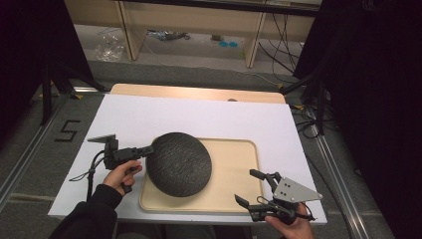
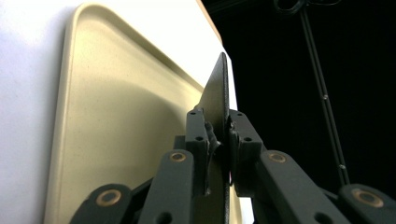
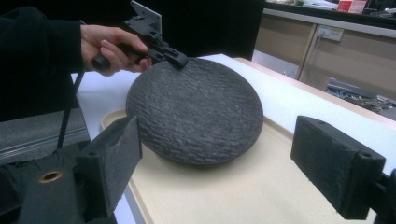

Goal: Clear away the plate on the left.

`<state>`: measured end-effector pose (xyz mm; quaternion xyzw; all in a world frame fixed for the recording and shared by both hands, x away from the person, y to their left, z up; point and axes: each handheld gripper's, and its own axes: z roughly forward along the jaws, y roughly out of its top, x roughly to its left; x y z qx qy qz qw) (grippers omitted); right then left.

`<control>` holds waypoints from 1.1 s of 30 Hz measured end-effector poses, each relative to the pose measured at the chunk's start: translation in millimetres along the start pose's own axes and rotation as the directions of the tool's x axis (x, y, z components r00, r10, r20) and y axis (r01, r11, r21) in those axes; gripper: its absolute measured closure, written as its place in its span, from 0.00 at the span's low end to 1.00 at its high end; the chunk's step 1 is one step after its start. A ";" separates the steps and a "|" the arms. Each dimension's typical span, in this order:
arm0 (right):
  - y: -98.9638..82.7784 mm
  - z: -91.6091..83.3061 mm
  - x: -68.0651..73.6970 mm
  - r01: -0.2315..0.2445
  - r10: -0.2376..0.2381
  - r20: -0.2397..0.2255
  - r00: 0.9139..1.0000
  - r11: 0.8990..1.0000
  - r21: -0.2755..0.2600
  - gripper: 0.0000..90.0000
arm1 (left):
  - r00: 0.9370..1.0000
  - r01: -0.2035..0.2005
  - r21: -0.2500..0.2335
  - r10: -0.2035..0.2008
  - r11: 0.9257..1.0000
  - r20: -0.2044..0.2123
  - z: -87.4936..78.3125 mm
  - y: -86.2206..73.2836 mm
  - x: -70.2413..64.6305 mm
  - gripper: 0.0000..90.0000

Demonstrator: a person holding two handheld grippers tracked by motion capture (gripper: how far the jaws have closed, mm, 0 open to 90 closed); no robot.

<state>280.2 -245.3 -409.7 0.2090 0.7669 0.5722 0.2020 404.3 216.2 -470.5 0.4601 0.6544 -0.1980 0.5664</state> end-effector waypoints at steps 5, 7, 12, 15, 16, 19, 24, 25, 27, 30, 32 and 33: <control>-0.3 0.3 0.3 -0.007 0.007 -0.009 1.000 1.000 -0.009 0.19 | 1.000 0.000 0.020 0.001 1.000 -0.016 5.3 -2.3 0.0 0.89; -0.4 0.0 0.2 -0.005 0.005 -0.008 1.000 1.000 -0.008 0.19 | 1.000 0.002 0.017 -0.002 1.000 -0.021 7.5 -3.7 -0.8 0.89; 0.1 -0.5 0.4 0.004 -0.004 -0.001 1.000 1.000 -0.002 0.19 | 1.000 -0.004 0.025 0.004 1.000 -0.020 13.0 -6.0 0.2 0.88; -0.1 0.4 0.2 -0.004 0.003 -0.010 1.000 1.000 -0.008 0.19 | 1.000 0.004 0.022 -0.004 1.000 -0.010 17.1 -8.0 -0.5 0.88; -0.2 -0.1 0.3 0.003 -0.003 -0.006 1.000 1.000 -0.003 0.19 | 1.000 0.009 0.023 -0.009 1.000 -0.014 18.3 -8.5 -1.0 0.88; 0.2 0.1 0.5 -0.002 0.002 0.006 1.000 1.000 -0.012 0.19 | 1.000 0.016 0.013 -0.016 1.000 -0.013 23.2 -9.7 0.7 0.88; 0.1 0.2 0.4 -0.001 0.002 0.006 1.000 1.000 -0.012 0.19 | 0.999 0.026 0.011 -0.026 1.000 -0.019 30.4 -11.9 1.3 0.89; 0.1 -0.2 0.1 0.002 -0.002 -0.005 1.000 1.000 -0.003 0.19 | 0.999 0.032 -0.007 -0.033 0.999 -0.014 32.6 -12.8 1.8 0.89; 0.0 -0.4 0.2 0.003 -0.003 -0.006 1.000 1.000 -0.005 0.19 | 1.000 0.016 0.002 -0.016 1.000 -0.026 34.6 -12.8 2.9 0.89; 0.0 -0.2 0.2 0.002 -0.002 -0.005 1.000 1.000 -0.003 0.19 | 0.999 0.018 0.004 -0.018 1.000 -0.026 37.8 -14.9 2.6 0.90; 0.0 -0.4 0.3 -0.001 0.001 -0.006 1.000 1.000 -0.003 0.19 | 0.999 0.015 0.001 -0.015 1.000 -0.030 40.7 -16.1 2.6 0.90; 0.1 0.1 0.3 -0.001 0.002 0.006 1.000 1.000 -0.013 0.19 | 0.999 0.010 0.009 -0.010 1.000 -0.040 41.7 -16.7 2.7 0.91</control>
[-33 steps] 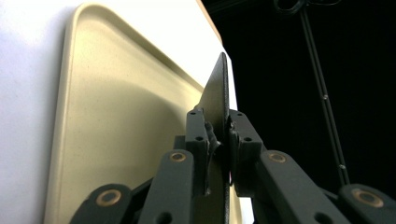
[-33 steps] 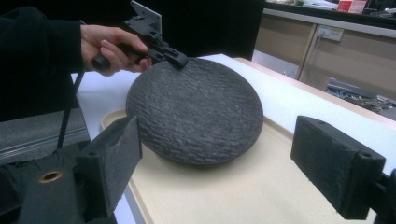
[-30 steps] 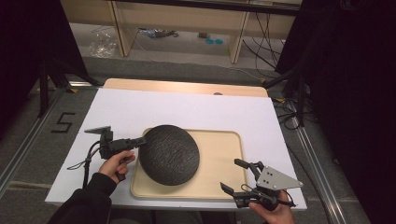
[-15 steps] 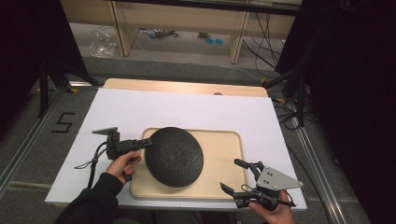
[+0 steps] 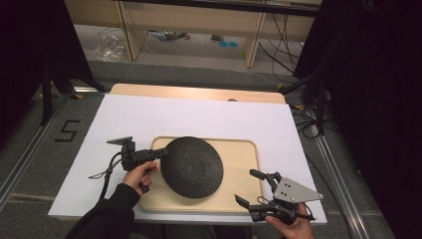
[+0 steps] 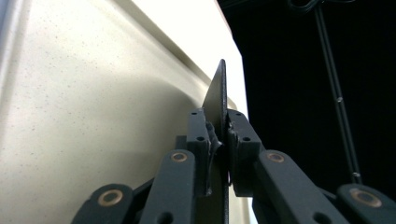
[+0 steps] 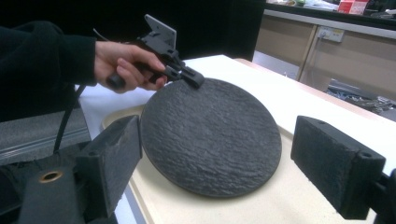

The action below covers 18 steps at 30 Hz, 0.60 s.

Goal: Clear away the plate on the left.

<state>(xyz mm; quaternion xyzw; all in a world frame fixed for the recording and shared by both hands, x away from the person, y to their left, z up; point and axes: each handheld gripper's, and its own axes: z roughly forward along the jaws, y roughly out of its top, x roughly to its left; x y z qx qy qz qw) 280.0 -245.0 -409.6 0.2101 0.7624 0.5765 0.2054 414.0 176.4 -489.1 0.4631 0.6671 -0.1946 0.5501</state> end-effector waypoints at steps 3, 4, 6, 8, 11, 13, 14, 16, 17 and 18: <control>0.1 -0.9 0.3 0.004 -0.004 -0.008 1.000 1.000 0.006 0.19 | 1.000 -0.001 0.011 0.001 1.000 -0.011 4.2 -2.0 1.8 0.92; 0.3 -0.6 0.3 0.003 -0.003 -0.004 1.000 1.000 0.002 0.19 | 1.000 -0.006 0.002 0.006 1.000 0.003 6.5 -3.0 3.0 0.92; 0.1 -0.1 0.1 -0.002 0.002 -0.002 1.000 1.000 0.001 0.19 | 1.000 0.000 0.014 0.000 1.000 -0.013 9.4 -4.0 3.1 0.92; 0.1 -0.7 0.2 0.005 -0.005 -0.010 1.000 1.000 0.009 0.19 | 1.000 -0.013 0.021 0.014 1.000 -0.015 11.9 -4.2 3.5 0.92; 0.3 -0.2 0.2 -0.001 0.001 -0.001 1.000 1.000 0.000 0.19 | 0.999 -0.031 0.027 0.032 0.999 -0.037 13.2 -4.3 3.8 0.93; -0.1 -0.5 0.1 0.002 -0.002 -0.007 1.000 1.000 0.004 0.19 | 0.998 -0.042 0.034 0.044 0.999 -0.050 13.3 -4.7 4.6 0.94; 0.1 -0.3 0.0 0.001 -0.001 -0.002 1.000 1.000 -0.001 0.19 | 0.997 -0.046 0.038 0.049 0.998 -0.055 13.6 -5.0 4.9 0.94; 0.2 0.1 0.0 0.000 0.000 -0.004 1.000 1.000 0.001 0.19 | 0.997 -0.048 0.039 0.050 0.998 -0.058 15.8 -6.5 5.7 0.94; 0.1 -0.1 0.0 0.003 -0.003 -0.014 1.000 1.000 0.007 0.20 | 0.998 -0.042 0.037 0.044 0.998 -0.052 17.4 -7.4 6.2 0.94; 0.2 -0.3 0.2 0.004 -0.004 -0.014 1.000 1.000 0.009 0.19 | 0.997 -0.043 0.049 0.046 0.998 -0.057 18.1 -7.7 6.2 0.94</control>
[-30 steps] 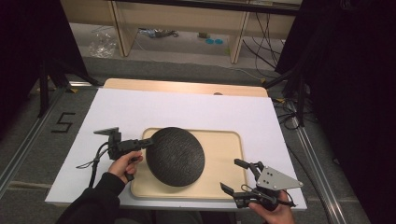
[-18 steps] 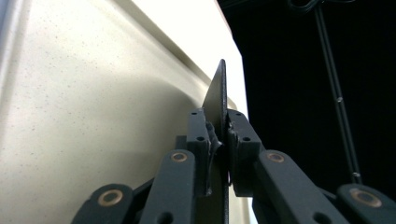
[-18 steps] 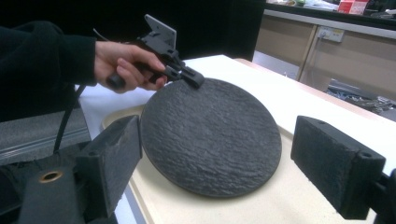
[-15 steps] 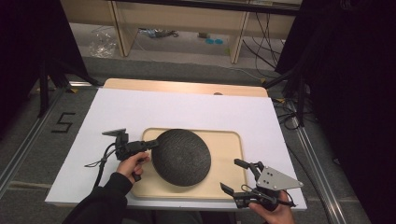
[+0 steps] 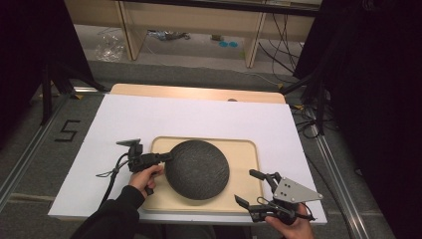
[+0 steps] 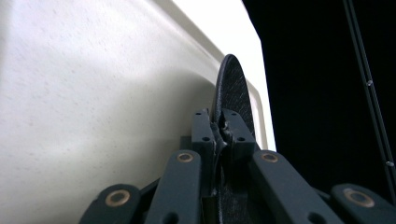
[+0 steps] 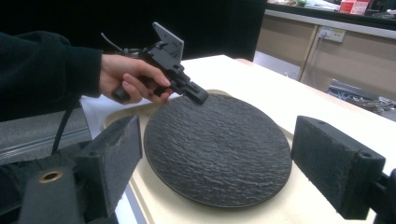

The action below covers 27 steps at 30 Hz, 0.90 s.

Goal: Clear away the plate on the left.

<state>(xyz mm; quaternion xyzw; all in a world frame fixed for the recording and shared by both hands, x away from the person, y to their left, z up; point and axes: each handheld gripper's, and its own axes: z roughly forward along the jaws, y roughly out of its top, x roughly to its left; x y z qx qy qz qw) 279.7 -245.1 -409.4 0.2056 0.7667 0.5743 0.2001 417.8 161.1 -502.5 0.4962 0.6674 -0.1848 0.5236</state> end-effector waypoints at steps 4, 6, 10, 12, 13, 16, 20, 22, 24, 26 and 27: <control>0.0 0.3 0.1 -0.003 0.003 0.010 1.000 1.000 -0.007 0.20 | 1.000 -0.002 0.000 0.002 1.000 0.002 3.7 -0.2 1.7 0.94; 0.1 0.1 0.1 -0.002 0.002 0.012 1.000 1.000 -0.009 0.20 | 0.999 -0.037 0.012 0.037 0.999 0.003 5.1 1.3 5.5 0.94; -0.2 0.0 -0.1 -0.002 0.002 0.009 1.000 1.000 -0.006 0.20 | 0.997 -0.078 0.037 0.078 0.996 -0.018 6.6 1.0 8.2 0.93; 0.2 0.1 -0.3 -0.002 0.002 0.011 1.000 1.000 -0.009 0.20 | 0.996 -0.082 0.024 0.082 0.996 -0.016 8.7 0.3 9.6 0.92; 0.1 0.2 0.0 -0.002 0.002 0.008 1.000 1.000 -0.008 0.20 | 0.996 -0.080 0.043 0.082 0.996 -0.032 8.1 0.7 9.2 0.92; 0.4 -0.5 0.1 0.000 0.000 0.003 1.000 1.000 -0.002 0.20 | 0.994 -0.101 0.063 0.103 0.993 -0.032 8.1 0.9 10.8 0.89; 0.1 -0.4 0.3 0.004 -0.004 -0.002 1.000 1.000 0.001 0.20 | 0.993 -0.110 0.074 0.113 0.991 -0.040 8.6 0.8 11.6 0.88; 0.3 -0.2 0.1 0.000 0.000 0.004 1.000 1.000 -0.006 0.20 | 0.992 -0.117 0.076 0.120 0.990 -0.035 8.8 1.4 11.5 0.86; 0.1 -0.4 0.3 0.004 -0.004 -0.003 1.000 1.000 0.004 0.20 | 0.991 -0.126 0.078 0.128 0.989 -0.026 8.7 1.9 12.0 0.85; 0.4 -0.2 0.2 0.003 -0.003 -0.002 1.000 1.000 0.000 0.20 | 0.990 -0.134 0.089 0.137 0.987 -0.023 8.2 2.3 11.7 0.83; 0.4 -0.1 0.2 0.003 -0.003 -0.003 1.000 1.000 0.000 0.20 | 0.989 -0.142 0.093 0.144 0.986 -0.020 7.9 2.4 11.6 0.82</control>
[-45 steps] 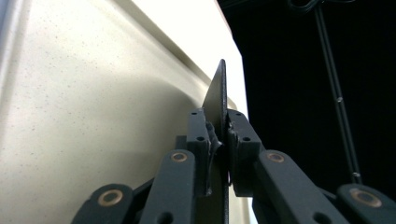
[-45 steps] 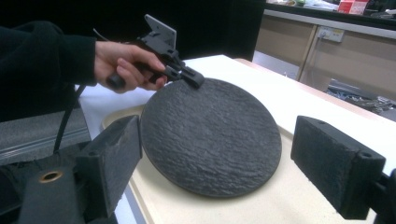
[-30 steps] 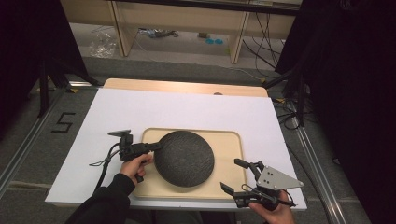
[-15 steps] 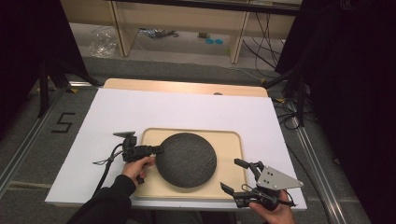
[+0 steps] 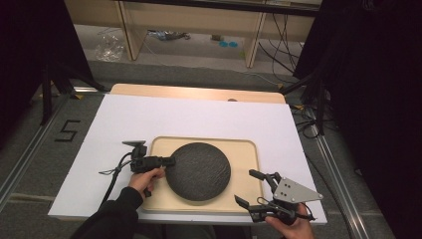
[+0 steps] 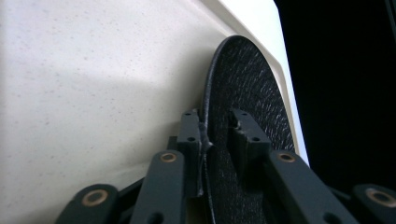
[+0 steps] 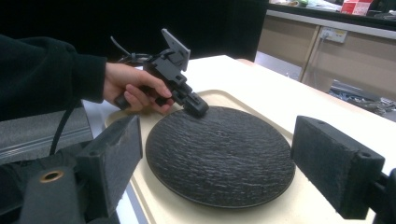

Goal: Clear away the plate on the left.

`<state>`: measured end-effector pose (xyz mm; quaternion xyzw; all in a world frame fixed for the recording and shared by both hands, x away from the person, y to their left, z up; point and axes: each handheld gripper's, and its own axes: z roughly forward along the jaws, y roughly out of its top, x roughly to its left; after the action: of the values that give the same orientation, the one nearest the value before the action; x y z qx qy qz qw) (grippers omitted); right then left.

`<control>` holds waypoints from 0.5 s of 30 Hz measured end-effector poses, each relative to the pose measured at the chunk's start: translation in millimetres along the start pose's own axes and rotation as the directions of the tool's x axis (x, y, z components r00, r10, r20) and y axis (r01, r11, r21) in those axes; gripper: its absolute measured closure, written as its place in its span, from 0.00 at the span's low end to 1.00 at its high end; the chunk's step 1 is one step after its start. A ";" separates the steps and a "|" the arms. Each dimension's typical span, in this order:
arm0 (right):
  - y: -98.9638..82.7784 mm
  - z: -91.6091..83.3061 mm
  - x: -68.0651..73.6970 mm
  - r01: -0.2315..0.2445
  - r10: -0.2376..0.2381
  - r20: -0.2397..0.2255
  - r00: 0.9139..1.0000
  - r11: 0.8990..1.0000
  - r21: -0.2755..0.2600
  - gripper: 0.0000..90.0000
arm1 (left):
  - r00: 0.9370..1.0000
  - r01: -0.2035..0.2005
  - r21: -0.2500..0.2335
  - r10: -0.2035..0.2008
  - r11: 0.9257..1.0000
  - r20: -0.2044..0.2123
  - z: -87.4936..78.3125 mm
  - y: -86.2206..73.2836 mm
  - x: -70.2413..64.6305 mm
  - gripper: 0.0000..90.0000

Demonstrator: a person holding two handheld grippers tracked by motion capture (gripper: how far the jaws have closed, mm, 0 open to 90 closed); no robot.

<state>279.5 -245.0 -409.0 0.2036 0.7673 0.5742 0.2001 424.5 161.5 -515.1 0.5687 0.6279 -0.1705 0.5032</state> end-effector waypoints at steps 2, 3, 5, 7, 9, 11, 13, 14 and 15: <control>-0.4 0.2 0.3 0.002 -0.002 -0.005 1.000 1.000 0.002 0.20 | 1.000 -0.008 -0.003 0.008 1.000 0.004 0.1 0.2 -0.4 0.80; -0.3 0.2 0.3 0.003 -0.003 -0.005 1.000 1.000 0.001 0.20 | 1.000 -0.015 0.007 0.015 1.000 0.005 -0.6 0.9 -0.6 0.78; 0.1 0.1 0.3 0.001 -0.001 -0.002 1.000 1.000 0.001 0.20 | 1.000 -0.026 0.017 0.026 1.000 0.009 -2.4 2.1 -1.7 0.75; -0.4 0.4 0.5 0.004 -0.004 -0.010 1.000 1.000 0.001 0.20 | 1.000 -0.029 0.012 0.029 1.000 0.001 -3.9 2.8 -2.1 0.68; -0.1 0.3 0.5 0.003 -0.003 -0.007 1.000 1.000 0.000 0.20 | 1.000 -0.028 0.016 0.028 0.999 -0.012 -7.8 5.3 -1.4 0.65; -0.3 0.8 0.5 0.002 -0.002 -0.011 1.000 1.000 -0.005 0.20 | 1.000 -0.011 0.010 0.011 1.000 -0.018 -10.0 6.9 -1.5 0.60; -0.3 0.6 0.5 0.003 -0.003 -0.011 1.000 1.000 -0.002 0.20 | 1.000 -0.018 0.010 0.018 1.000 -0.006 -14.3 8.9 -1.5 0.59; 0.0 0.1 0.4 0.003 -0.003 -0.003 1.000 1.000 0.002 0.20 | 1.000 -0.015 0.000 0.015 1.000 -0.014 -15.5 9.6 -2.6 0.58; 0.0 0.2 0.4 0.002 -0.002 -0.003 1.000 1.000 0.001 0.20 | 1.000 -0.018 -0.002 0.018 1.000 -0.013 -16.6 10.0 -2.3 0.57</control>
<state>279.3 -244.6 -409.1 0.2022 0.7682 0.5738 0.1993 425.7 176.3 -502.4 0.5748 0.6263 -0.1616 0.5012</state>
